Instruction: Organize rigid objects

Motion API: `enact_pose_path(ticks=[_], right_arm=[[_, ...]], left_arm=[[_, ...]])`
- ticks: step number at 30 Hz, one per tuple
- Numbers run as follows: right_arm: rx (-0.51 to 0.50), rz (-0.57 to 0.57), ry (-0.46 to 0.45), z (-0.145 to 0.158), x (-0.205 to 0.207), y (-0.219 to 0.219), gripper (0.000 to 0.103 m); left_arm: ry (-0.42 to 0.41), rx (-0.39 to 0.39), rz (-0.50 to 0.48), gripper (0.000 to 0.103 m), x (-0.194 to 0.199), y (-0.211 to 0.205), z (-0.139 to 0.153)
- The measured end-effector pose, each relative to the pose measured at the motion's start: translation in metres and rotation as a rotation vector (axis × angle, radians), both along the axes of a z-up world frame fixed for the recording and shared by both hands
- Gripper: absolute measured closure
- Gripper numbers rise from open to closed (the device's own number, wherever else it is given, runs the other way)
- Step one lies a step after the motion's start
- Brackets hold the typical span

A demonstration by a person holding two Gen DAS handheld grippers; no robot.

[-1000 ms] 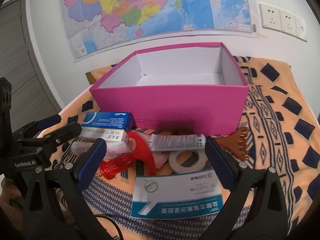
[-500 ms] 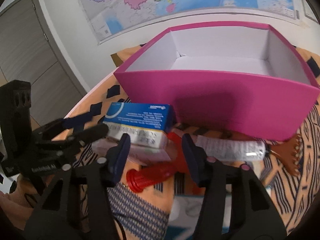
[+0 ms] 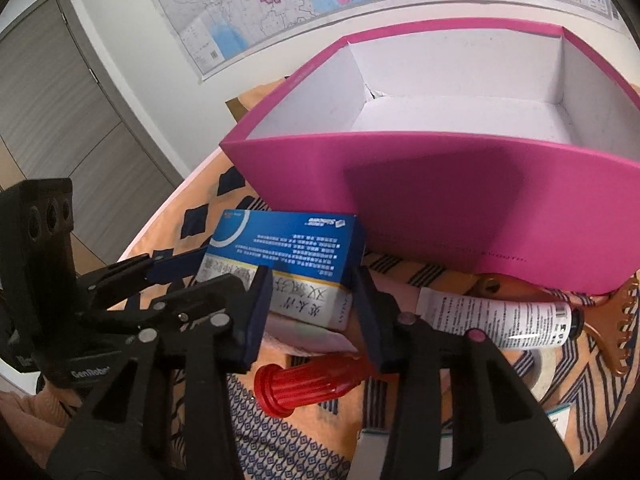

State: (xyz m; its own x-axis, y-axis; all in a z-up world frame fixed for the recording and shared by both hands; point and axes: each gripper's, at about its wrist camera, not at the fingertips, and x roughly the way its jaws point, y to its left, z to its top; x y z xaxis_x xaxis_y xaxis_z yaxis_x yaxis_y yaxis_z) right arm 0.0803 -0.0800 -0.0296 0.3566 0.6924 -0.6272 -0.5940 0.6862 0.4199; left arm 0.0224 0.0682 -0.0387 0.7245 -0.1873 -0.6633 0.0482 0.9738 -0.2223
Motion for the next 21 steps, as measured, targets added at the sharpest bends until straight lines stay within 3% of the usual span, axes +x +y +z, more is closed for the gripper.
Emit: enact_pose_path(ticks=[9,14,21], right_arm=[[0.024,-0.008,-0.057,0.025,-0.018,-0.023,0.059],[0.037,-0.015,-0.119,0.051,-0.026,-0.034,0.059],[0.056,-0.039,-0.225,0.09,-0.013,-0.039,0.059]], left_arm=[[-0.055,-0.002,-0.053,0.048,-0.011,-0.014,0.023],[-0.129,0.007,-0.085,0.048,-0.014,-0.022,0.05],[-0.205,0.03,-0.097,0.046,0.011,-0.022,0.084]])
